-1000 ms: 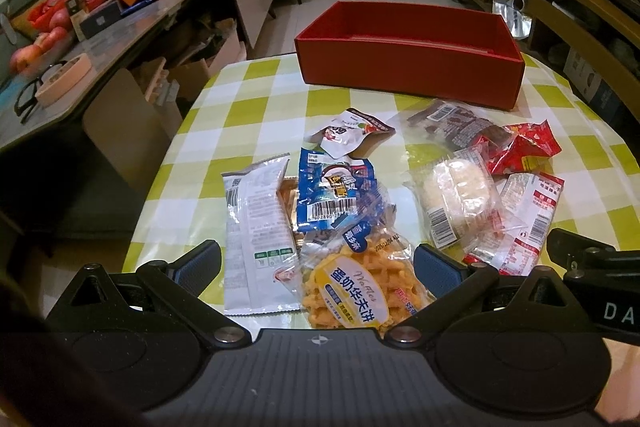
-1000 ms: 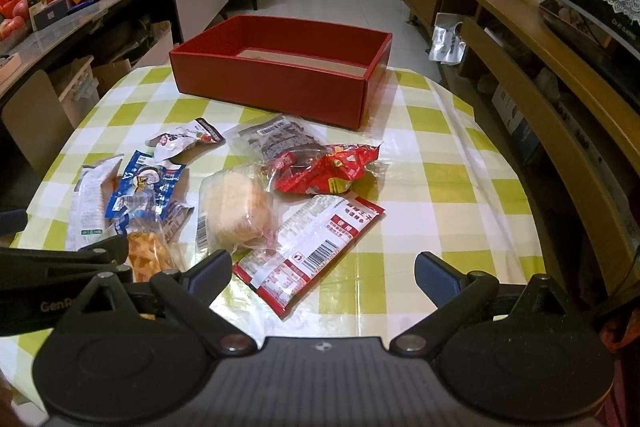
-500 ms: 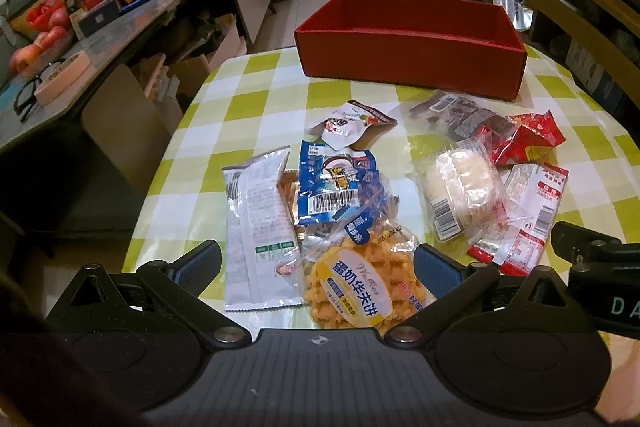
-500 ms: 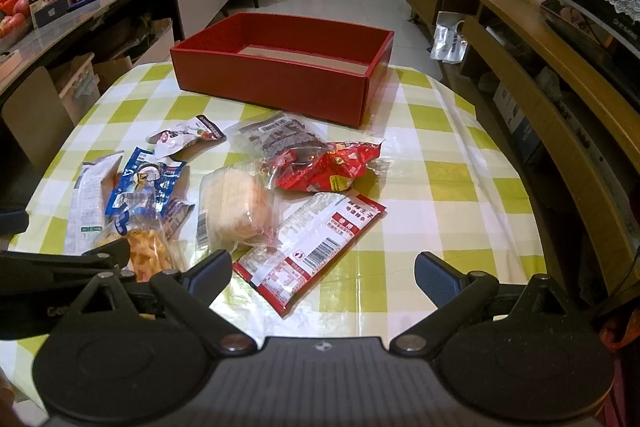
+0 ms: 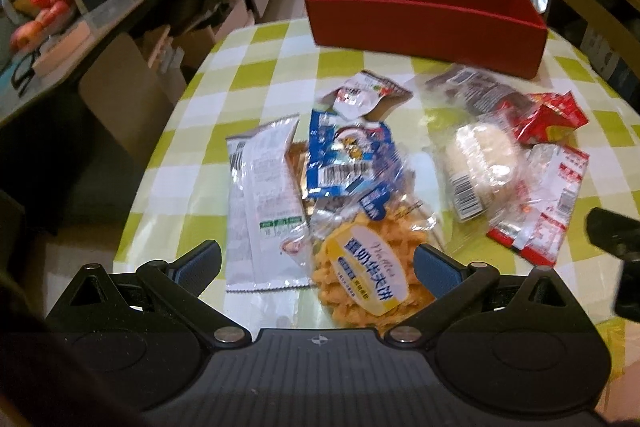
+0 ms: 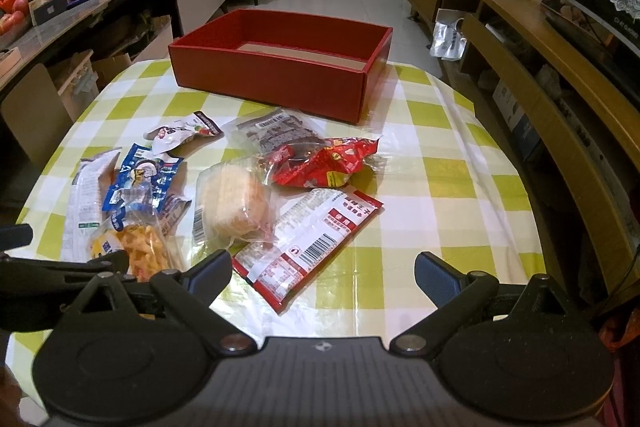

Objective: Organize snacks
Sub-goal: 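Lower the left tool onto the yellow waffle pack while the right tool reaches the clear bun bag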

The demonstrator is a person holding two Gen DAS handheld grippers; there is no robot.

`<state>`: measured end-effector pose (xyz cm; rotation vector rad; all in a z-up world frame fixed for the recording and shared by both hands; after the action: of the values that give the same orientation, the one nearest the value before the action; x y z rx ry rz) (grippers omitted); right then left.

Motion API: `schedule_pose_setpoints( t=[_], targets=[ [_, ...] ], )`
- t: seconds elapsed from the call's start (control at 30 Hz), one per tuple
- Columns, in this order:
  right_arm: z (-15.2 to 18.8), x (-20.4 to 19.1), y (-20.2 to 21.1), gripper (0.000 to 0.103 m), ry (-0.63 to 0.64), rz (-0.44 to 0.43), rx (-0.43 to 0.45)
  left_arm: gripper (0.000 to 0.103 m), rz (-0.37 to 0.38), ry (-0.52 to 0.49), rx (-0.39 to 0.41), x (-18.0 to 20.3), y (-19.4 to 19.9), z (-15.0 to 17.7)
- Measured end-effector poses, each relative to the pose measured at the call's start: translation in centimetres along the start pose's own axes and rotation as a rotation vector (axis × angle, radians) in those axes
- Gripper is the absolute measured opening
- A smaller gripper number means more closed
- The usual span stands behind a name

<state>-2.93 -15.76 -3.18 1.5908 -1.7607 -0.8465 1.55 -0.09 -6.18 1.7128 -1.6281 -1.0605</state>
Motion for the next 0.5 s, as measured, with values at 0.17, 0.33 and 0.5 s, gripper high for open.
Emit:
schedule_pose_setpoints(
  t=[0.17,0.33,0.5],
  targets=[
    [0.1,0.0,0.0,0.103,0.008,-0.001,0.000,0.103,-0.002,0.017,-0.062,-0.1,-1.6,0.7],
    [0.1,0.3,0.2,0.103,0.006,0.002,0.005,0.103,0.003,0.013,-0.062,0.4,-1.8,0.9],
    [0.2,0.3,0.3,0.103,0.014,0.004,0.006,0.103,0.036,0.055,-0.079,0.6,-2.4,1.0]
  ],
)
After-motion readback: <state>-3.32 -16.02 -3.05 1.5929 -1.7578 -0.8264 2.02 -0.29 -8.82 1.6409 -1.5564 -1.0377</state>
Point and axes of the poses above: each gripper's, at about its wrist camera, not at the fingertips, and y roughly against the way its jaws point, x to its right, z to its underside, the point moved 5 cm from there along -y, roughly the way its jaws point, and after that the axes turned 2 degrees about y, right-handed, at the moved point
